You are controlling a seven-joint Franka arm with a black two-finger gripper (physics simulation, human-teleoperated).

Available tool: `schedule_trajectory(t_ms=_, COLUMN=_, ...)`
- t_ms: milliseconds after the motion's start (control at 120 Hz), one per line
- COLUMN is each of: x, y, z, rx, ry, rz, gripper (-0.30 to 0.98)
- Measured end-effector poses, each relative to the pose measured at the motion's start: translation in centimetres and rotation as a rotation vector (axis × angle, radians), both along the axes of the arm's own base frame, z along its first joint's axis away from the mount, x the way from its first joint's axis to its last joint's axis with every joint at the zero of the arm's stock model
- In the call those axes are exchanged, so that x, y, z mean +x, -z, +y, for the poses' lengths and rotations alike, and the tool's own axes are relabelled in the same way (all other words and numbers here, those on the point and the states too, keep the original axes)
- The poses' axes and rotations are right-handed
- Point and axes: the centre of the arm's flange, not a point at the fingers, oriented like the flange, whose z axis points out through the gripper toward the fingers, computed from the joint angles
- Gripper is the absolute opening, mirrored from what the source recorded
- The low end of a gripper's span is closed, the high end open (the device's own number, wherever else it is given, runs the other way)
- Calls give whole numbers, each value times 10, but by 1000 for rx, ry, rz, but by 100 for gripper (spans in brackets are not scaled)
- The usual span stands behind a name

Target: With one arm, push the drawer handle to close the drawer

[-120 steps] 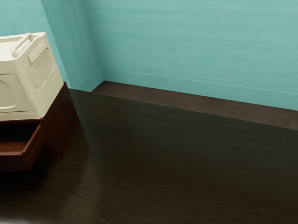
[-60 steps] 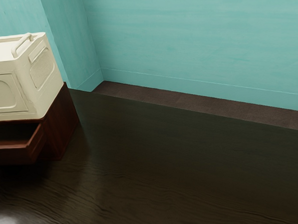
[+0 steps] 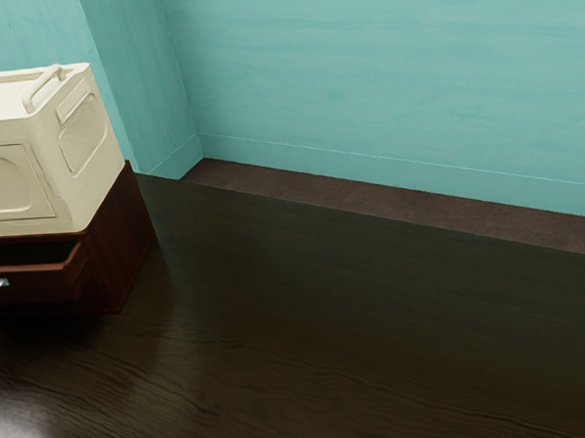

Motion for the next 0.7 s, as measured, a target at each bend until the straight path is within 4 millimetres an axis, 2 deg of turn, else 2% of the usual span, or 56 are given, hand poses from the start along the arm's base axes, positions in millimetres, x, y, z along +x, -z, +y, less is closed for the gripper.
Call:
schedule_trajectory(t_ms=325, x=20, y=-1, z=16, rx=15, ry=-9, rz=-8, gripper=-10)
schedule_trajectory(t_ms=700, x=40, y=3, z=26, rx=34, ry=-26, rz=-36, gripper=-10)
